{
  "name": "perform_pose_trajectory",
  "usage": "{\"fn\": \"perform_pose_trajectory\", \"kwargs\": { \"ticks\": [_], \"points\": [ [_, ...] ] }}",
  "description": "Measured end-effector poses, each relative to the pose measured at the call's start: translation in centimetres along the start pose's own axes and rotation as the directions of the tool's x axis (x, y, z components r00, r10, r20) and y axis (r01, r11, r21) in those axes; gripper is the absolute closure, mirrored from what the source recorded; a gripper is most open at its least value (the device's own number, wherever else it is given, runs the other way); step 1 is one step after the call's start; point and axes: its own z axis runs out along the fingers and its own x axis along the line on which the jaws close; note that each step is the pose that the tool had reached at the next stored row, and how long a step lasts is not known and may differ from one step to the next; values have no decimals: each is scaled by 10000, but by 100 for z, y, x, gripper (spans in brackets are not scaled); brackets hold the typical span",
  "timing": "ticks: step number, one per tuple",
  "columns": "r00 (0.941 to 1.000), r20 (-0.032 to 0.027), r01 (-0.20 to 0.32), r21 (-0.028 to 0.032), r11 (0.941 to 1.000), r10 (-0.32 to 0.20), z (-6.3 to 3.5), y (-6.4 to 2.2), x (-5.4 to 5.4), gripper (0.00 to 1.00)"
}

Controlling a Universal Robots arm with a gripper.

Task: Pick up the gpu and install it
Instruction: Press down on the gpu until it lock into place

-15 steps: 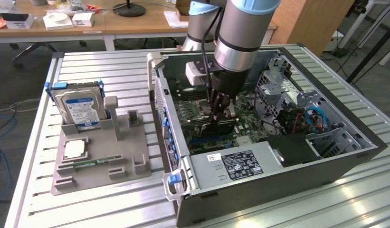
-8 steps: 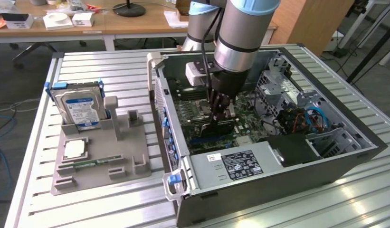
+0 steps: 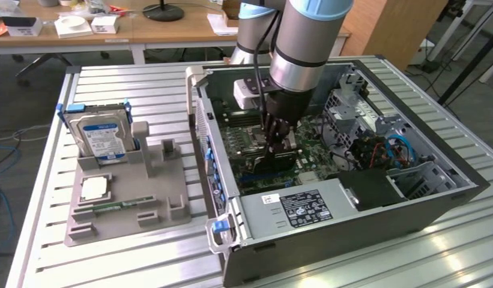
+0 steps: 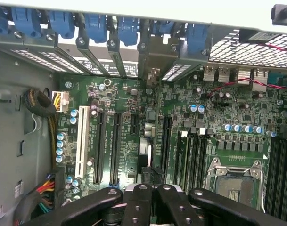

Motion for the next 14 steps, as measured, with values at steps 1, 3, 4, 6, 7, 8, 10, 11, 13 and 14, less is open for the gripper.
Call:
{"fn": "perform_pose_trajectory", "kwargs": {
  "ticks": [1,3,4,6,7,8,10,11,13,14],
  "points": [
    [10000,1,2,0,10000,-2,1,2,0,90],
    [10000,1,3,-1,10000,-3,1,3,0,90],
    [10000,2,3,0,10000,-3,2,3,0,90],
    [10000,2,1,1,10000,-1,3,7,0,90],
    [10000,3,-1,2,10000,1,5,11,-1,90],
    [10000,3,1,2,10000,-1,5,14,-1,90],
    [10000,3,2,1,10000,-2,6,18,-1,90],
    [10000,3,3,1,10000,-3,6,18,-1,90],
    [10000,2,3,1,10000,-3,5,18,-1,90],
    [10000,2,2,1,10000,-2,6,18,-1,90]
  ]
}}
